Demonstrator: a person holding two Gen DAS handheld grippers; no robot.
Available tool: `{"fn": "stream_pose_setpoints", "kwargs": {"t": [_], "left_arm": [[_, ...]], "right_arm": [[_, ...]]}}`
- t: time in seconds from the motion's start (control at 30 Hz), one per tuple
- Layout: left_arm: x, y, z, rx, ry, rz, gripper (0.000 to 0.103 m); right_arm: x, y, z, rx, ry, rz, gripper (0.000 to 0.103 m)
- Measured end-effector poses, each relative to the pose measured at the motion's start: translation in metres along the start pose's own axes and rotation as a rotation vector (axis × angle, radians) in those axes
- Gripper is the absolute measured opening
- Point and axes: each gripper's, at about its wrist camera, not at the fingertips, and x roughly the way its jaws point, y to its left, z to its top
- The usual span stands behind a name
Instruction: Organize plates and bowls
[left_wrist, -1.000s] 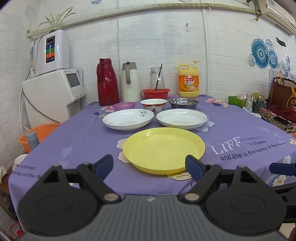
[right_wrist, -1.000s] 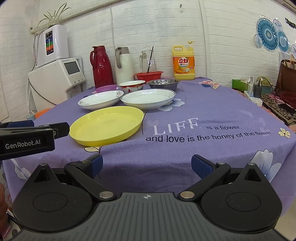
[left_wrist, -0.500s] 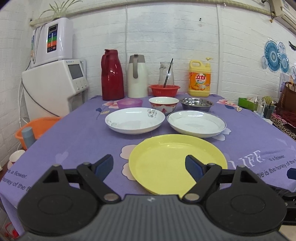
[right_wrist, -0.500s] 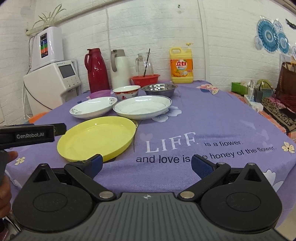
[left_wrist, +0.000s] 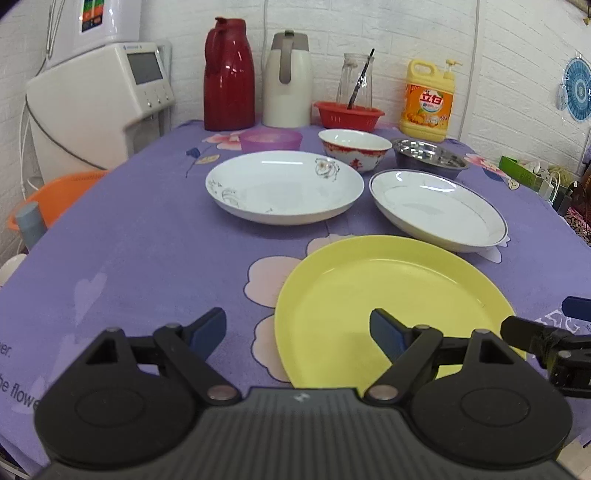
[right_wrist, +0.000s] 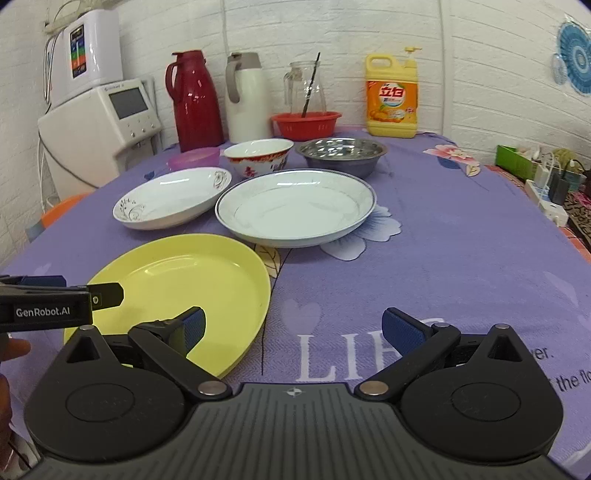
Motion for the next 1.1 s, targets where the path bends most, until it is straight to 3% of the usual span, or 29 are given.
{"fn": "stream_pose_setpoints", "kwargs": {"t": [0.27, 0.5, 0.6, 0.7, 0.87, 1.0, 1.1], "left_arm": [[0.017, 0.013, 0.004, 0.015, 0.051, -0.103, 0.082], [0.023, 0.009, 0.007, 0.065, 0.056, -0.094, 0.082], [0.021, 0.008, 0.01, 0.06, 0.069, -0.12, 0.082], [0.018, 0.008, 0.011, 0.047, 0.073, -0.158, 0.082], [0.02, 0.001, 0.007, 0.092, 0.074, -0.126, 0.077], [0.019, -0.006, 0.007, 0.097, 0.074, -0.176, 0.065], [0.019, -0.008, 0.007, 0.08, 0.076, -0.154, 0.064]], "right_arm": [[0.027, 0.015, 0.002, -0.093, 0.092, 0.048, 0.103], [0.026, 0.01, -0.003, -0.099, 0.026, 0.076, 0.103], [0.024, 0.01, 0.003, -0.085, 0.066, 0.081, 0.103], [0.016, 0.013, 0.007, -0.084, 0.039, 0.161, 0.103], [0.024, 0.022, 0.0, -0.143, 0.069, 0.142, 0.103], [0.024, 0.026, 0.003, -0.144, 0.049, 0.164, 0.103], [0.026, 0.035, 0.004, -0.155, 0.047, 0.143, 0.103]]}}
